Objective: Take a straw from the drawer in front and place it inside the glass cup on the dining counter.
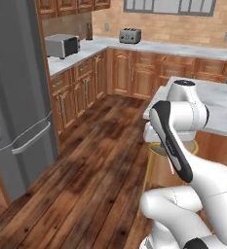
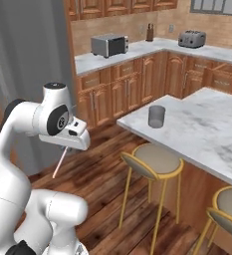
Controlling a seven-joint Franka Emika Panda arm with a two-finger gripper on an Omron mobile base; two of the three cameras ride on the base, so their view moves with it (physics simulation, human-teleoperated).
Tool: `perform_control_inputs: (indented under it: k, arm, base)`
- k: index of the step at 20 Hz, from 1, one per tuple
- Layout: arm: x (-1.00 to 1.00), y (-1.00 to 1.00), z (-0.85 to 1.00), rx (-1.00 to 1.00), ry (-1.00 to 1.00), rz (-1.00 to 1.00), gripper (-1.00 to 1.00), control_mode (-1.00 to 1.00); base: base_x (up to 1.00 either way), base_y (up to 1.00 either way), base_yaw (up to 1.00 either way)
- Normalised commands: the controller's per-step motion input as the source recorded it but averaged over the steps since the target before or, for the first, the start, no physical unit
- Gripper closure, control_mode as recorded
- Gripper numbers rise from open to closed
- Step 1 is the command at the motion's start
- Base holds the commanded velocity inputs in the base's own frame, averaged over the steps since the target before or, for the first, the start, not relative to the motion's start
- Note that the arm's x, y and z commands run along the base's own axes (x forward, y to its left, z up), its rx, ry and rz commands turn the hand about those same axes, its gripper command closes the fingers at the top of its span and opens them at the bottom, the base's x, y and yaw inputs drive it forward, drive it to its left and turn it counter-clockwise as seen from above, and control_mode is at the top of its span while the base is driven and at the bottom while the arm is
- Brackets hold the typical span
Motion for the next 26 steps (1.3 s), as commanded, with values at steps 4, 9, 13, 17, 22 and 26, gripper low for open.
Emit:
perform_control_inputs:
  k: [4, 9, 13, 17, 22, 26]
  arm:
    - [0.0, 0.0, 0.0, 0.0, 0.0, 0.0, 1.0, 1.0]
    - [0.0, 0.0, 0.0, 0.0, 0.0, 0.0, 1.0, 1.0]
    - [0.0, 0.0, 0.0, 0.0, 0.0, 0.0, 1.0, 1.0]
    - [0.0, 0.0, 0.0, 0.0, 0.0, 0.0, 1.0, 1.0]
    - [0.0, 0.0, 0.0, 0.0, 0.0, 0.0, 1.0, 1.0]
    - [0.0, 0.0, 0.0, 0.0, 0.0, 0.0, 1.0, 1.0]
  base:
    - [0.35, 0.16, -0.31]
    - [0.37, 0.19, -0.3]
    - [0.39, 0.19, -0.29]
    - [0.41, 0.19, -0.29]
    - [0.45, 0.31, -0.27]
    - [0.46, 0.42, -0.26]
